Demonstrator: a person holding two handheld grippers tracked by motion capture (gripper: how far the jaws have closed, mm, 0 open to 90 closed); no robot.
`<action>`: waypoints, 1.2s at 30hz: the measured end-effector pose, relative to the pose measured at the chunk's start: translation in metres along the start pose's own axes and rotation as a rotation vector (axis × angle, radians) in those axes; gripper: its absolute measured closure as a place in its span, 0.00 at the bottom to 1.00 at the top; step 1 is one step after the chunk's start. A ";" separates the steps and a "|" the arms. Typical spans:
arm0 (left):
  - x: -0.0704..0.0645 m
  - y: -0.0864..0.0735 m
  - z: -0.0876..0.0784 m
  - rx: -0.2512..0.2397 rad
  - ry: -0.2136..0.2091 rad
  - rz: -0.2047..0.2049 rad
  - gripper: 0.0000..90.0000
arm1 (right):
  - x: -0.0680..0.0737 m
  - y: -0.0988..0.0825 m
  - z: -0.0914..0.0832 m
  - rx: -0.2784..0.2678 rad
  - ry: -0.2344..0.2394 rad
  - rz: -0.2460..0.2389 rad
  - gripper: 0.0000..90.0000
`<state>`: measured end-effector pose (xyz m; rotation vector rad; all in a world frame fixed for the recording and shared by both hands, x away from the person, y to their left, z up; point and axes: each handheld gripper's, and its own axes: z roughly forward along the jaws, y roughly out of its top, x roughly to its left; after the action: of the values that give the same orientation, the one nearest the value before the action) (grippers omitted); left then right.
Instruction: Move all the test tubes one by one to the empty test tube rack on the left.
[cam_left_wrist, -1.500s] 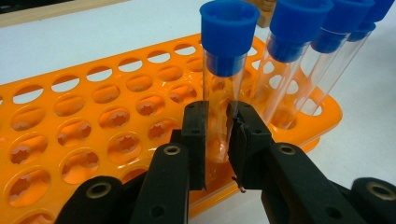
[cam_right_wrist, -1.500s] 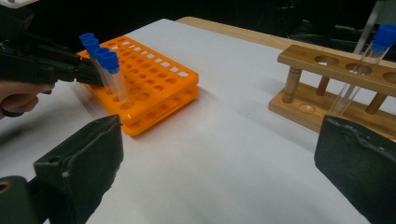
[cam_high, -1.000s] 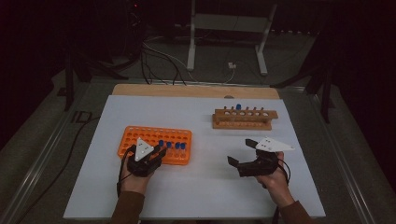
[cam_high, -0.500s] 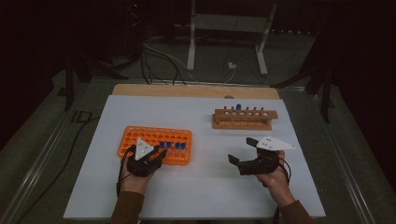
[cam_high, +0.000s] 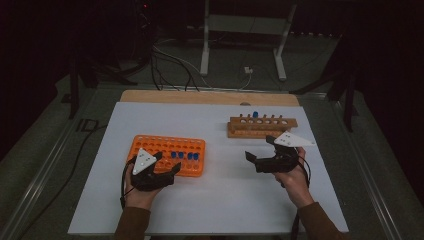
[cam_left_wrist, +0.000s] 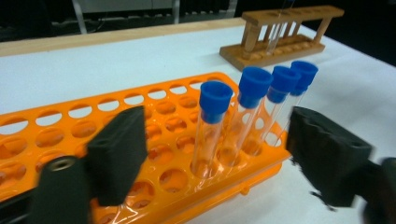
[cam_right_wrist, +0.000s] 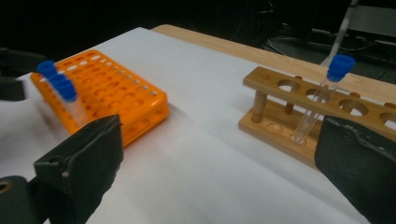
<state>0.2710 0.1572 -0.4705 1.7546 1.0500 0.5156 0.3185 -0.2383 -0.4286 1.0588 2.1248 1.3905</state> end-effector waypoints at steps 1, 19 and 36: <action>0.000 0.000 -0.001 -0.003 -0.002 -0.001 0.19 | -0.002 0.002 0.002 -0.001 -0.008 0.003 0.04; -0.003 0.001 0.000 -0.031 -0.006 -0.023 0.00 | -0.050 0.028 0.051 0.069 -0.113 0.078 0.10; -0.005 -0.002 0.002 -0.042 0.010 -0.031 0.01 | -0.082 0.024 0.087 0.069 -0.192 0.148 0.40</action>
<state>0.2690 0.1527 -0.4721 1.6980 1.0644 0.5238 0.4383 -0.2428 -0.4509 1.3438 2.0022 1.2306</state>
